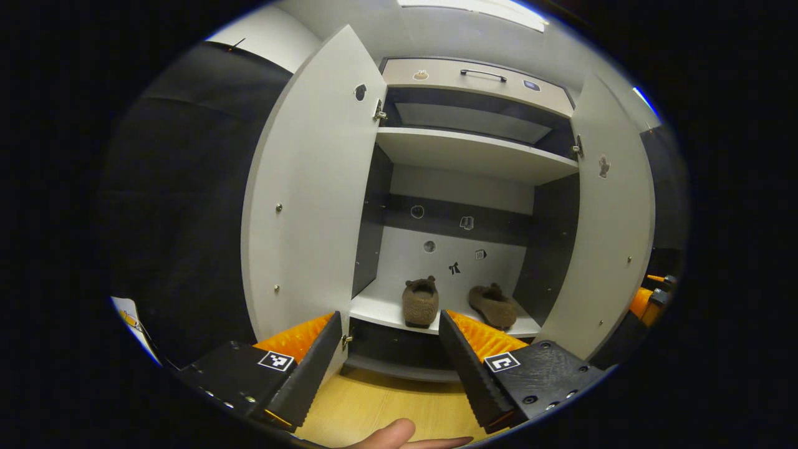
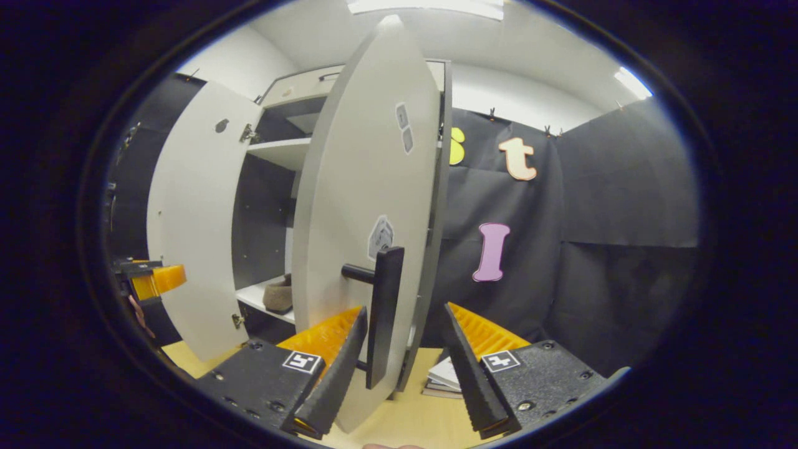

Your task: Grab one shoe with the right hand and put it into the shoe cabinet, grab the other shoe with the left hand and put it into the shoe cabinet; then close the right door with the right hand and the left door with the left hand.

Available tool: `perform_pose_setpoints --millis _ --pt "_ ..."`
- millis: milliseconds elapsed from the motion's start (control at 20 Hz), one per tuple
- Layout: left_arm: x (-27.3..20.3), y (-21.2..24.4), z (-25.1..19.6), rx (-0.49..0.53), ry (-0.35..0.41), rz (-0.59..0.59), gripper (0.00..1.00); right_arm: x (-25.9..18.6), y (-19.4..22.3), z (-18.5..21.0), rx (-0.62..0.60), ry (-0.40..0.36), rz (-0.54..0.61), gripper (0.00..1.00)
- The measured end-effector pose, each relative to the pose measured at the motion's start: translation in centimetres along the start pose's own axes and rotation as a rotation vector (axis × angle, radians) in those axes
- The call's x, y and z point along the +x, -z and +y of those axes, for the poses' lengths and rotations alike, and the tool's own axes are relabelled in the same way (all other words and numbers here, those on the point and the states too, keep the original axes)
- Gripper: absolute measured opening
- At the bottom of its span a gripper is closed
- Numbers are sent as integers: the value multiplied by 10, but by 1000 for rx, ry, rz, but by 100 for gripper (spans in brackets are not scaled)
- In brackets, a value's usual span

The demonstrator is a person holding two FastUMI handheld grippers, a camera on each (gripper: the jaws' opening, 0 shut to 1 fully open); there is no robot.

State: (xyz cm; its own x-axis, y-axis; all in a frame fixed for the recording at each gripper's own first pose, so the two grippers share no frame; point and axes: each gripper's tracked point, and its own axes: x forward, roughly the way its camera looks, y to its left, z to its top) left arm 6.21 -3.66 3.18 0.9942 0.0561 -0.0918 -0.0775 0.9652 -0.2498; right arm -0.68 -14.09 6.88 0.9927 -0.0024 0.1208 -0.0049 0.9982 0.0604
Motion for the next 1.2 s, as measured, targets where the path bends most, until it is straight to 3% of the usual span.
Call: perform_pose_setpoints --millis 250,550,750,1200 --pt "2 7 26 4 -55 6 95 16 -7 28 -100 -23 -38 79" --pt "0 9 48 32 -100 -4 95 29 -10 48 -40 -58 -60 83" --pt "-3 7 60 30 -127 -11 95 36 -14 56 -114 -47 -98 85" --pt "-4 20 74 44 -184 14 95 48 -17 71 -124 -81 -136 85"
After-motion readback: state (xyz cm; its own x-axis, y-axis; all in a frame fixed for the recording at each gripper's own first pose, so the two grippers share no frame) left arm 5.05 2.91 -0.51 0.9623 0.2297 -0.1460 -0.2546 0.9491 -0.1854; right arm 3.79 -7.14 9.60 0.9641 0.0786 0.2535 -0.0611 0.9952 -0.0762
